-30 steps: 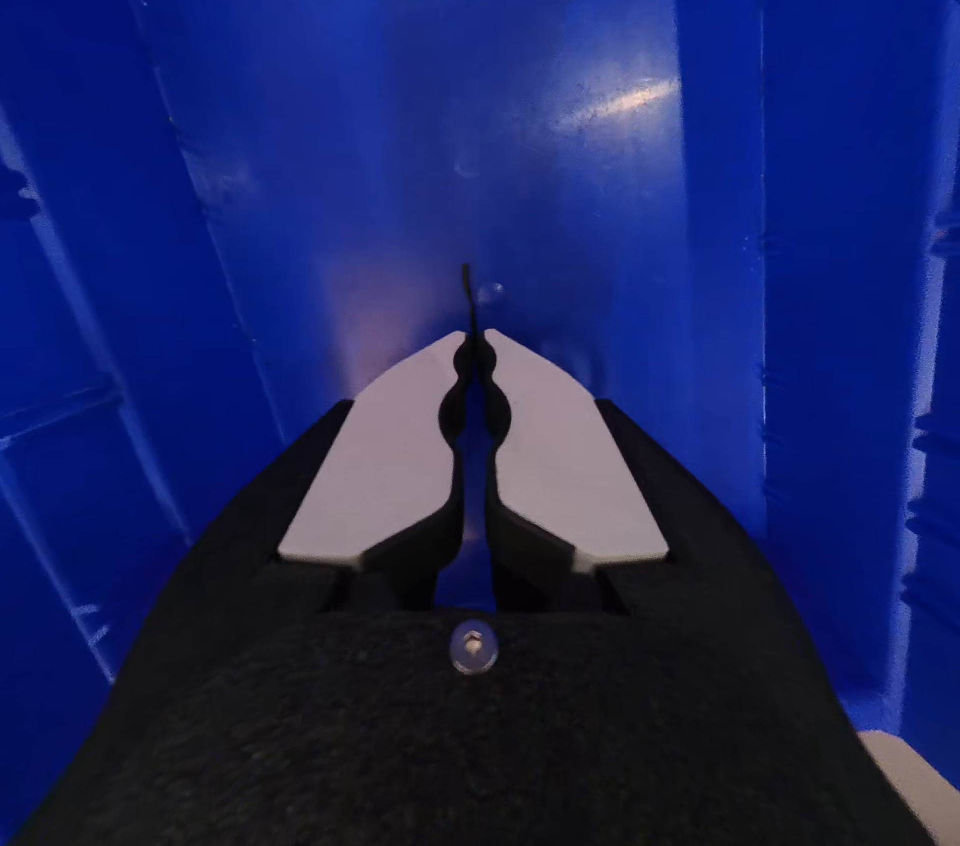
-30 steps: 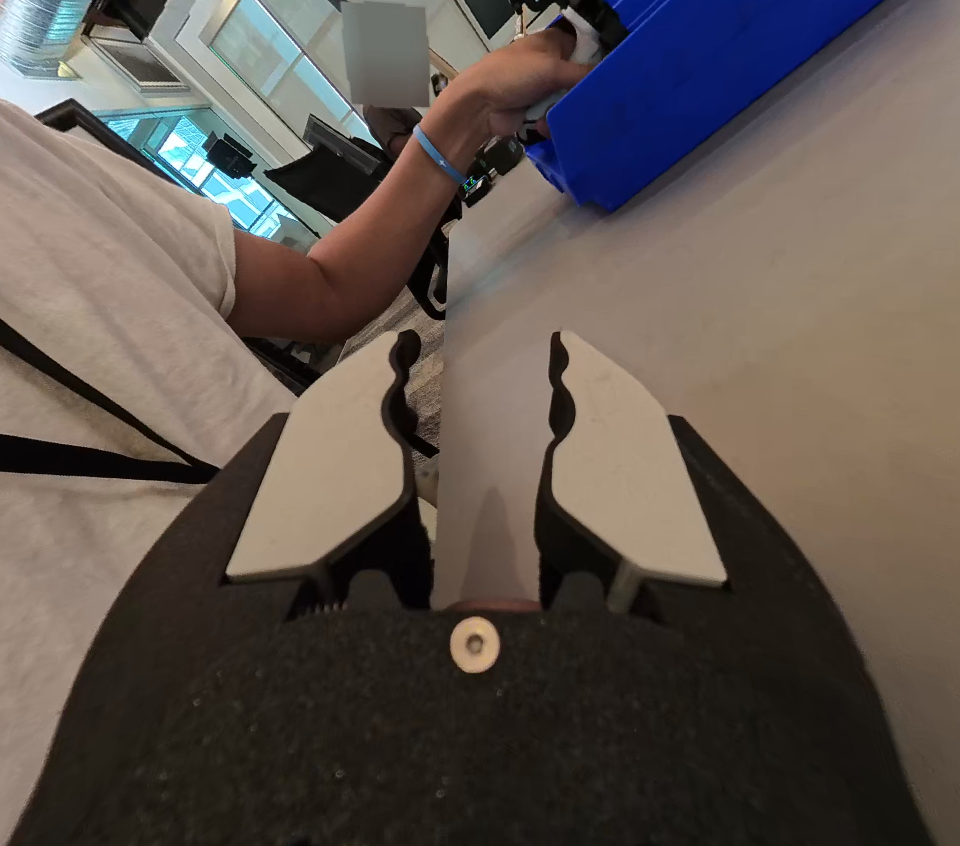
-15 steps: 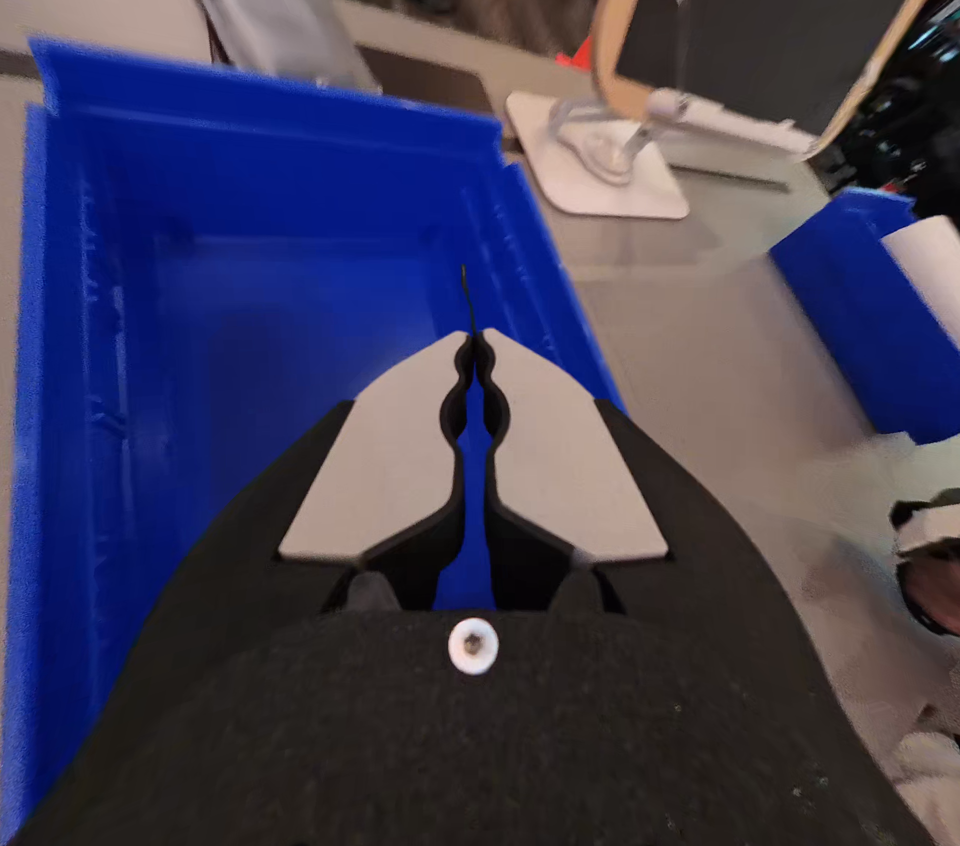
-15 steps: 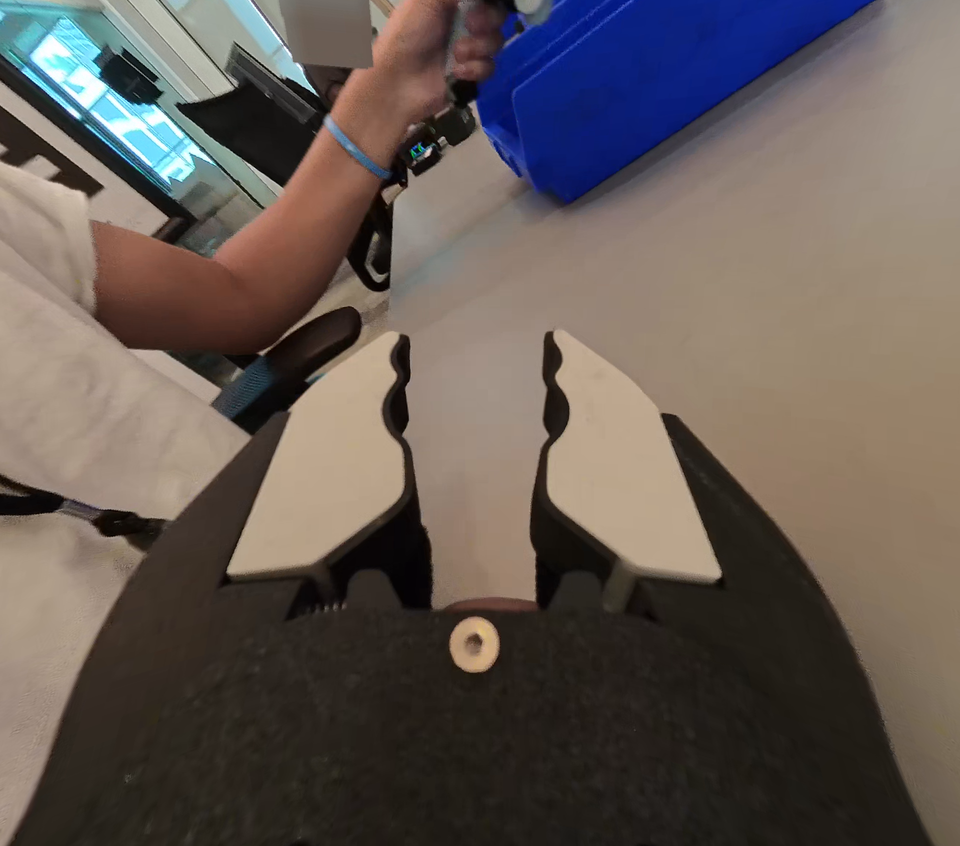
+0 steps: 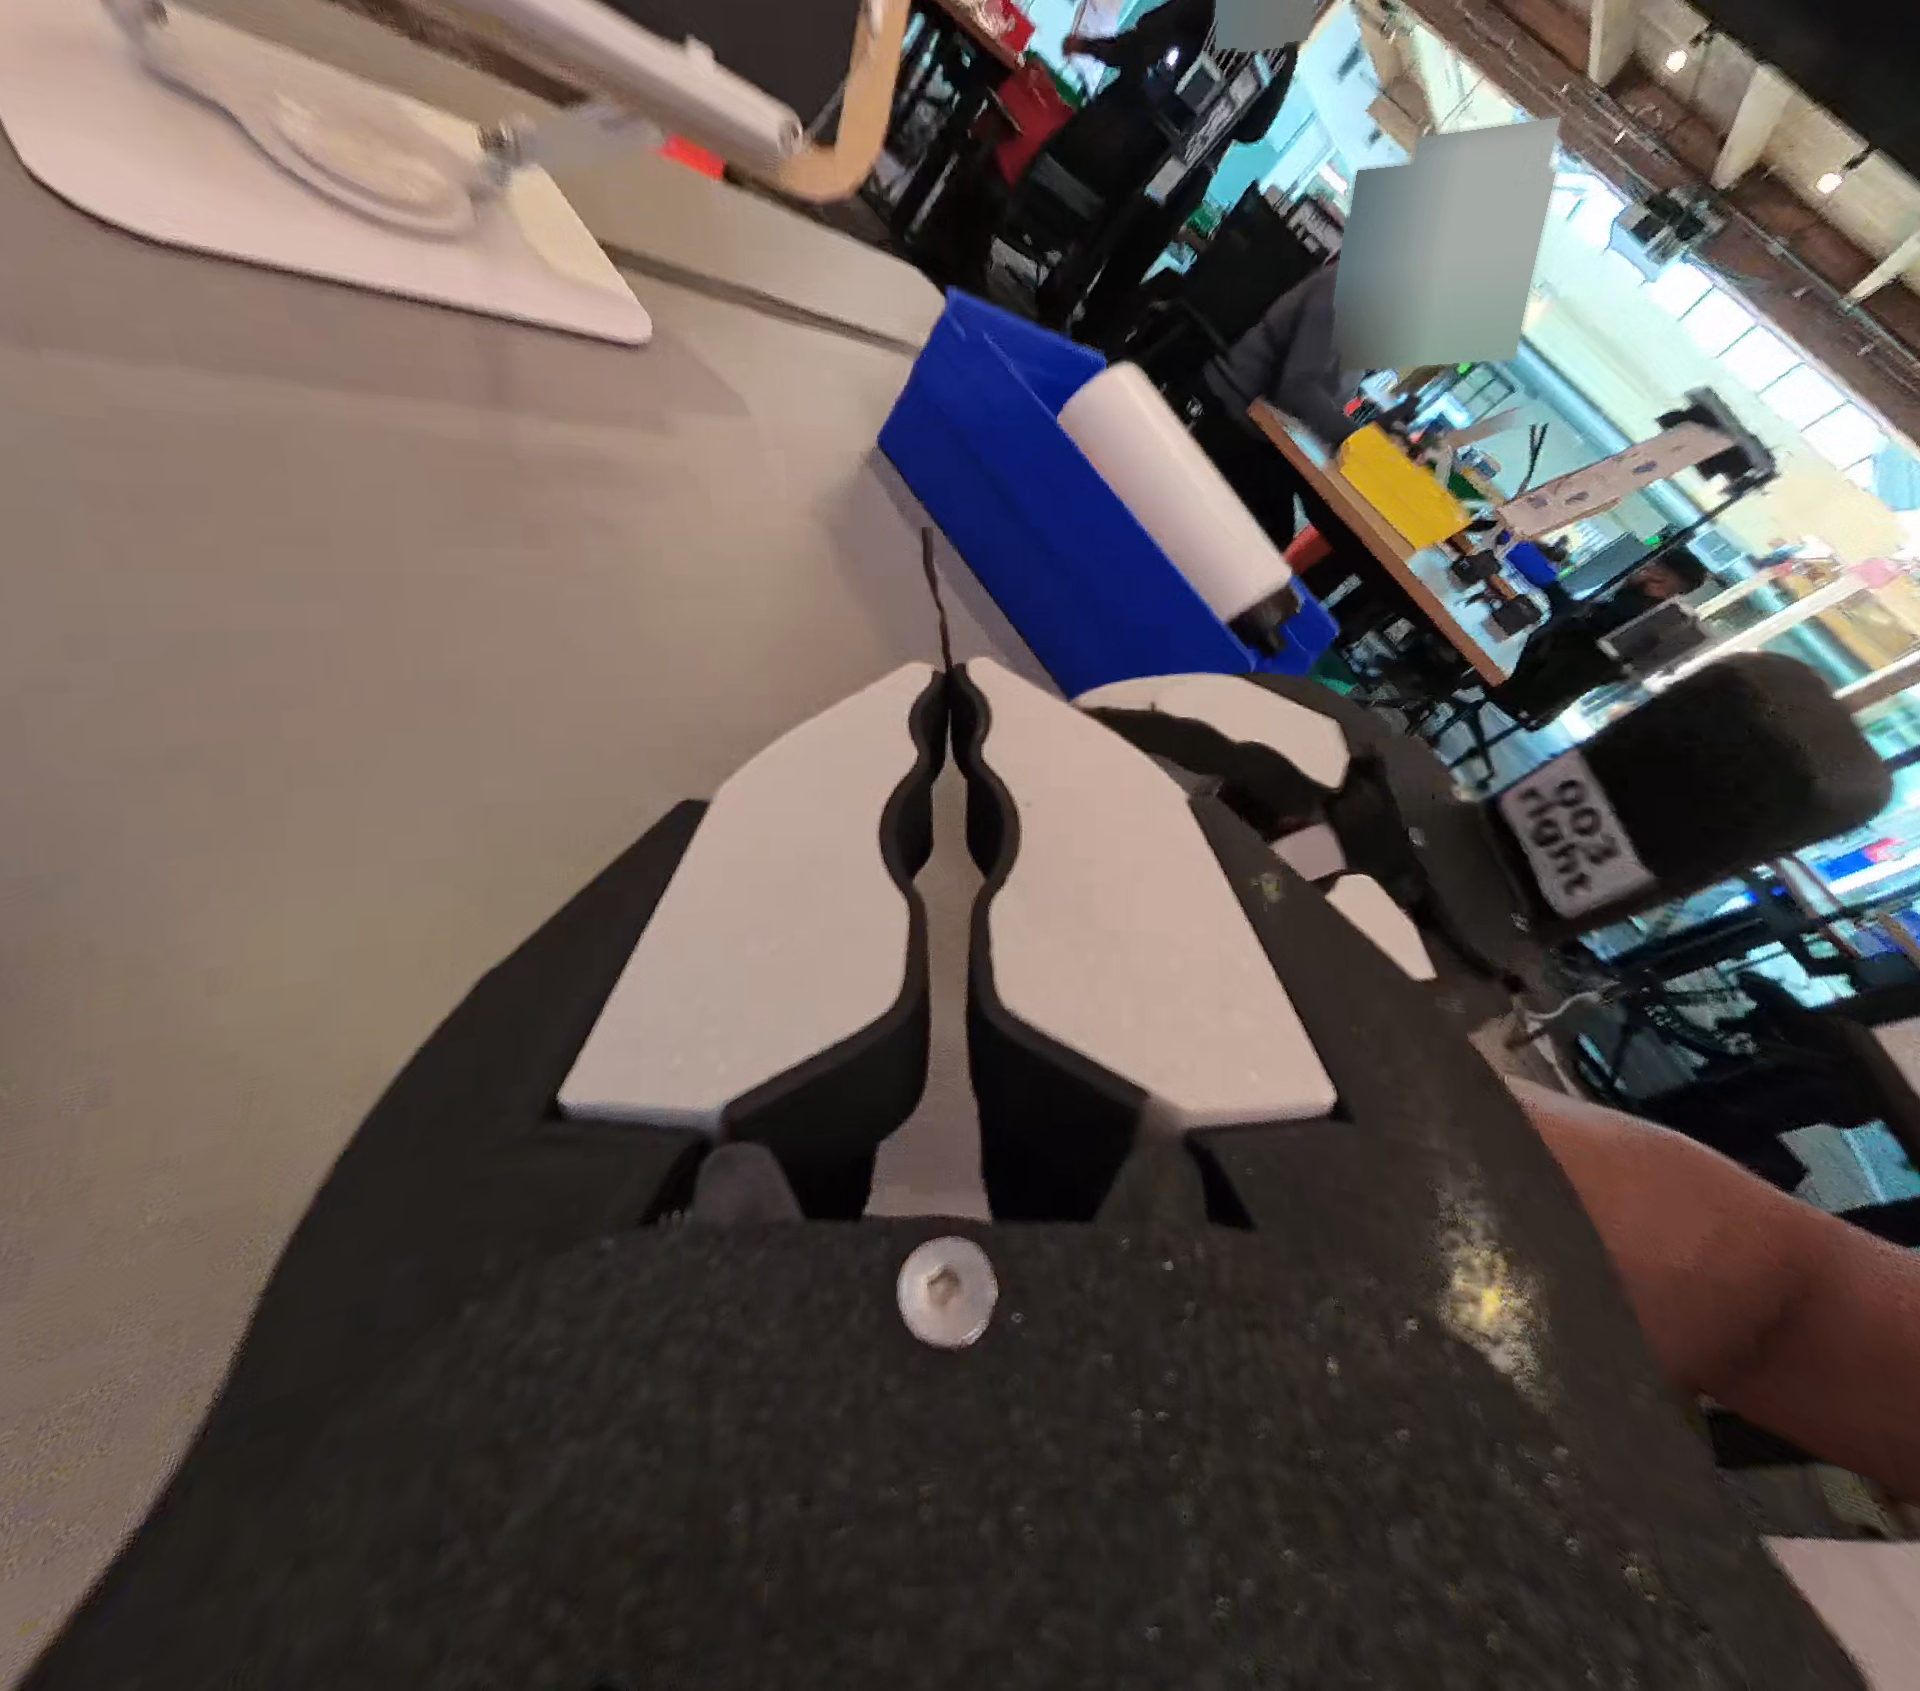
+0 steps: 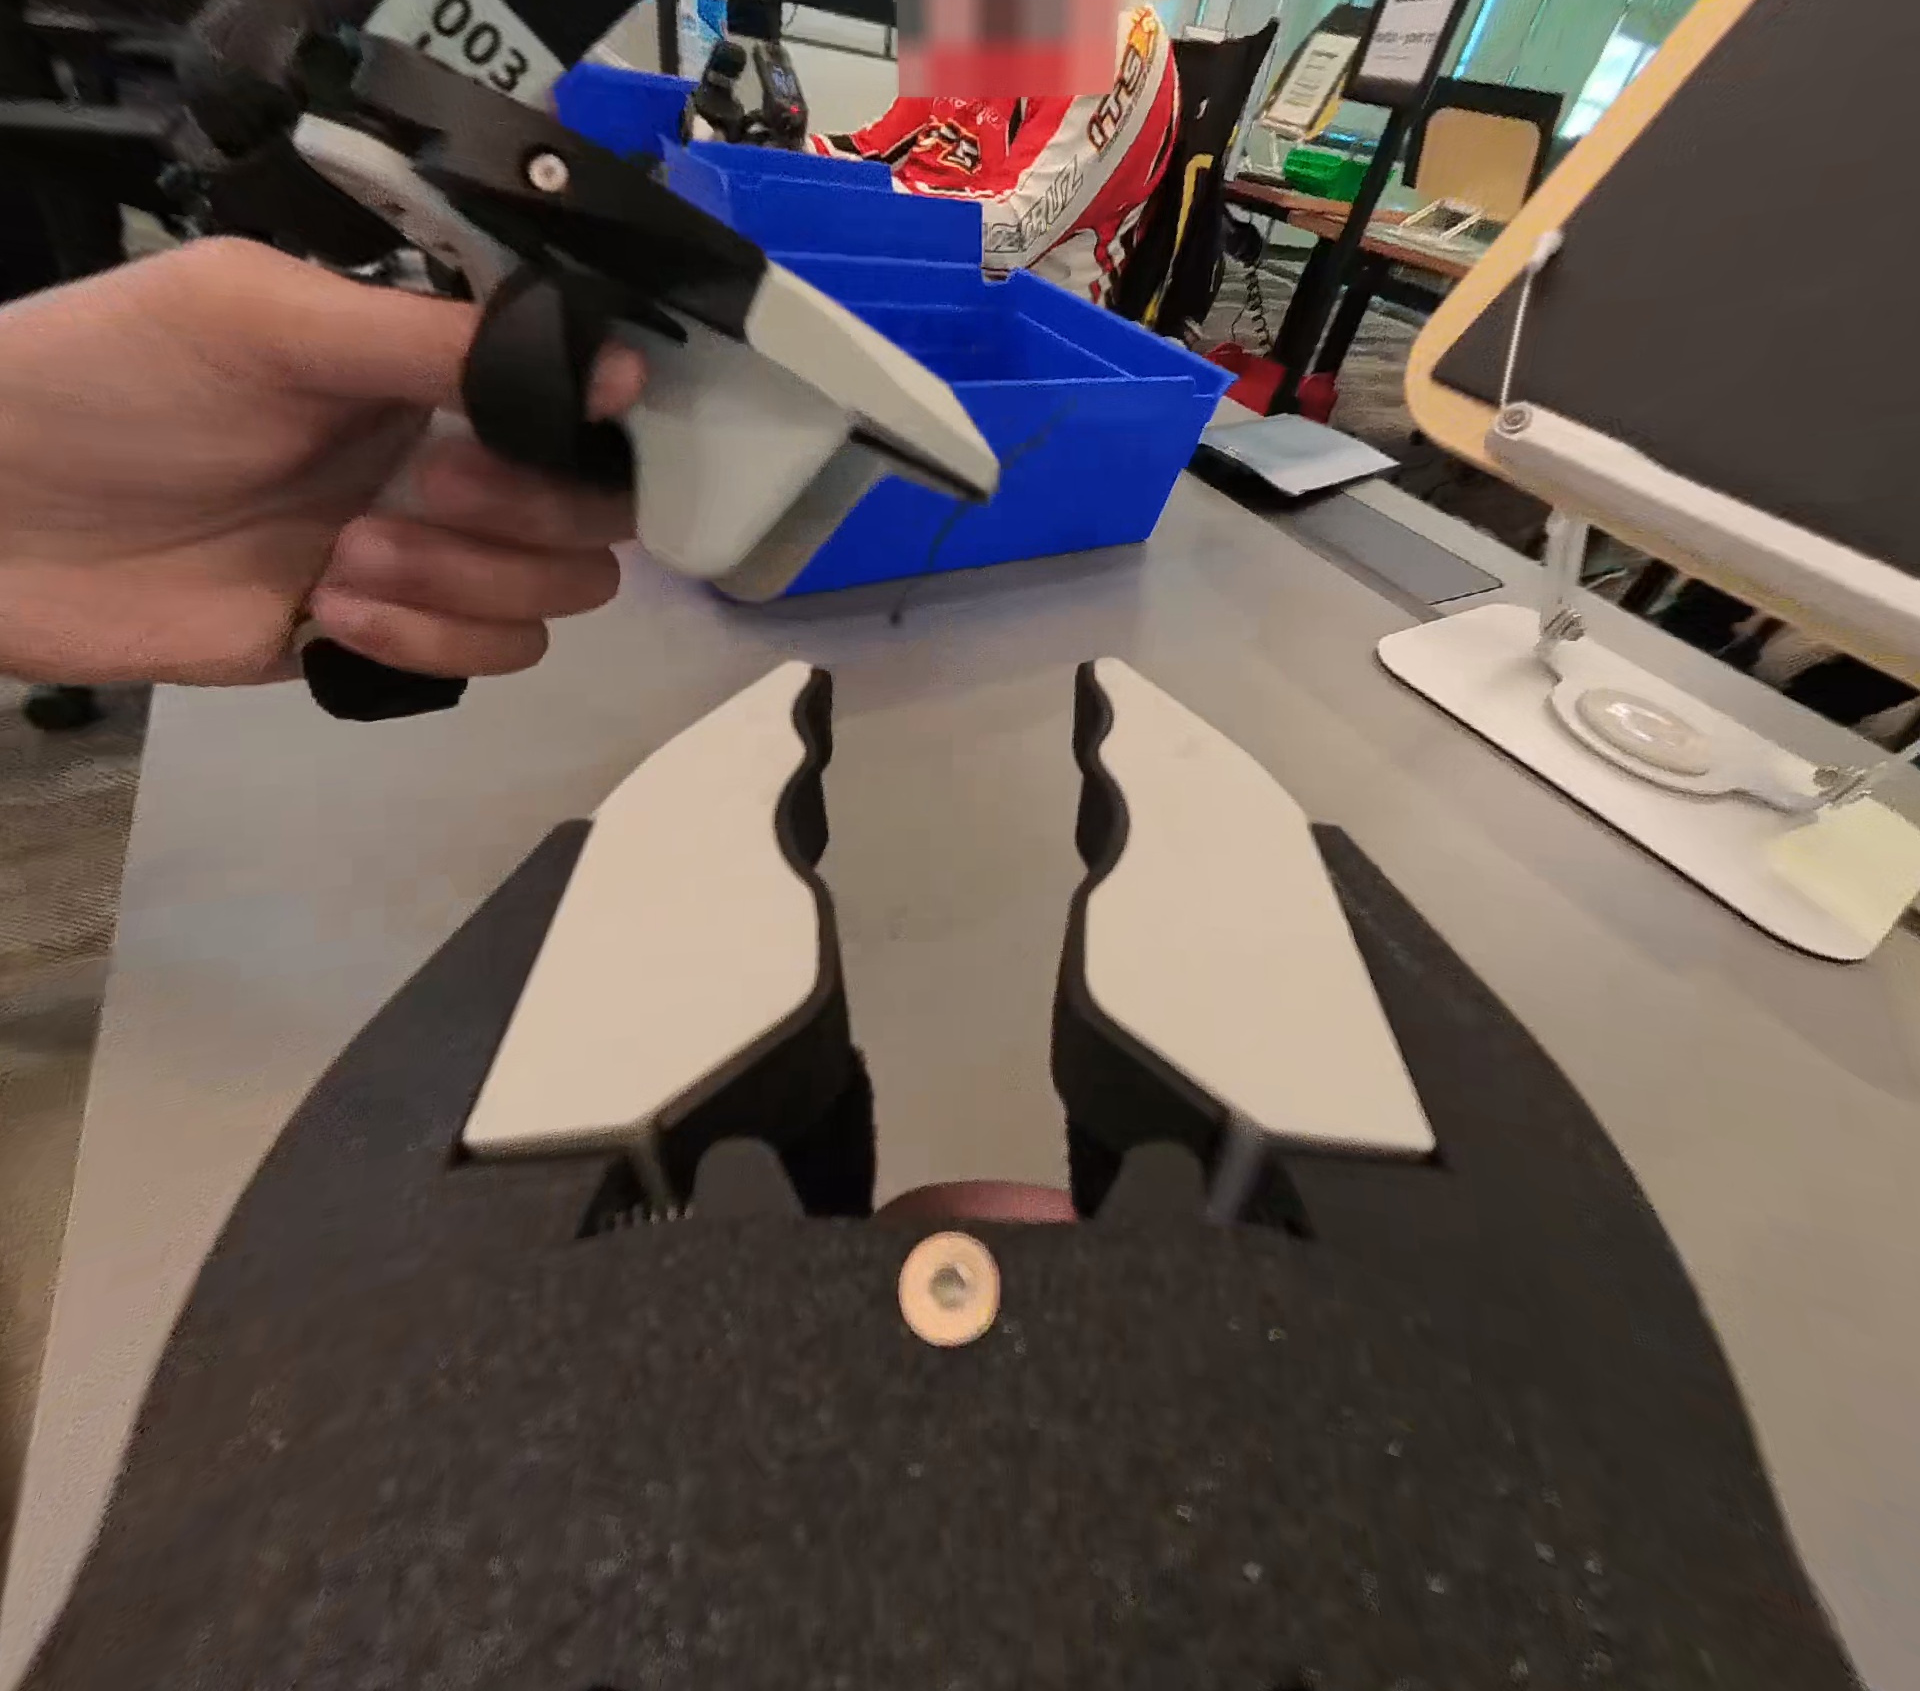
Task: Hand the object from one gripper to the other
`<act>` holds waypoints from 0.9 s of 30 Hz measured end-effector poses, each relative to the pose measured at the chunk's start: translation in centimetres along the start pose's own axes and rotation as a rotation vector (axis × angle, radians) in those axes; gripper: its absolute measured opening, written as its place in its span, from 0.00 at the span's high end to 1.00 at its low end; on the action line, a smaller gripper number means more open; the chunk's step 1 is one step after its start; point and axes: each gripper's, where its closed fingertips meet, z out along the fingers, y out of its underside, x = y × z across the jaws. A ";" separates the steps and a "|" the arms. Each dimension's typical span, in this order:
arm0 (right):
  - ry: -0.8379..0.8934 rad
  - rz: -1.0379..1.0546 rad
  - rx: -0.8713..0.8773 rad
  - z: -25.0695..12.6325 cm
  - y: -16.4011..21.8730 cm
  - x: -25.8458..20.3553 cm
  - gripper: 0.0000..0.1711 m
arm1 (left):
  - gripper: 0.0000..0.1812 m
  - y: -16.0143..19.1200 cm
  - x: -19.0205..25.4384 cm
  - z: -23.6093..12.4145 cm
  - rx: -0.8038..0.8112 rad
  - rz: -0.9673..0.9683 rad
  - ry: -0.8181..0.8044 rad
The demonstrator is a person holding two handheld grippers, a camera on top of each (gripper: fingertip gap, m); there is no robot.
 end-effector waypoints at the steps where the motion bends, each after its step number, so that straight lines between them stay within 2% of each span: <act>1: 0.010 -0.033 -0.002 -0.4 0.2 -0.4 0.74 | 1.00 0.9 0.0 0.4 -0.012 0.015 -0.019; 6: 0.031 -0.209 -0.075 -1.1 1.6 -1.9 0.79 | 1.00 3.0 0.7 0.9 -0.052 0.030 -0.030; 11: 0.013 -0.239 -0.083 -0.9 1.6 -2.4 0.89 | 1.00 4.0 0.9 0.7 -0.077 0.035 -0.032; 12: 0.005 -0.241 -0.100 -0.8 1.9 -2.4 0.96 | 1.00 4.1 0.9 0.7 -0.081 0.037 -0.034; 13: -0.004 -0.243 -0.119 -0.7 2.2 -2.5 0.98 | 1.00 4.1 1.0 0.7 -0.080 0.041 -0.030; 18: -0.022 -0.182 -0.140 -0.8 2.6 -1.8 1.00 | 1.00 4.3 0.8 0.5 -0.092 0.049 -0.023; 20: -0.095 -0.112 -0.145 -1.2 2.6 -1.9 1.00 | 1.00 4.5 1.3 0.4 -0.101 0.057 0.039; 21: -0.148 -0.055 -0.142 -1.5 2.6 -1.9 1.00 | 0.97 4.6 1.6 0.4 -0.111 0.079 0.072; 22: -0.203 0.020 -0.139 -2.0 2.6 -1.8 1.00 | 0.88 4.7 1.6 0.4 -0.123 0.125 0.090; 23: -0.275 0.114 -0.139 -2.5 2.7 -1.8 1.00 | 0.83 4.8 1.3 0.3 -0.134 0.199 0.091; 27: -0.570 0.552 -0.162 -4.9 2.9 -0.9 1.00 | 0.74 5.0 2.0 -0.7 -0.145 0.540 0.158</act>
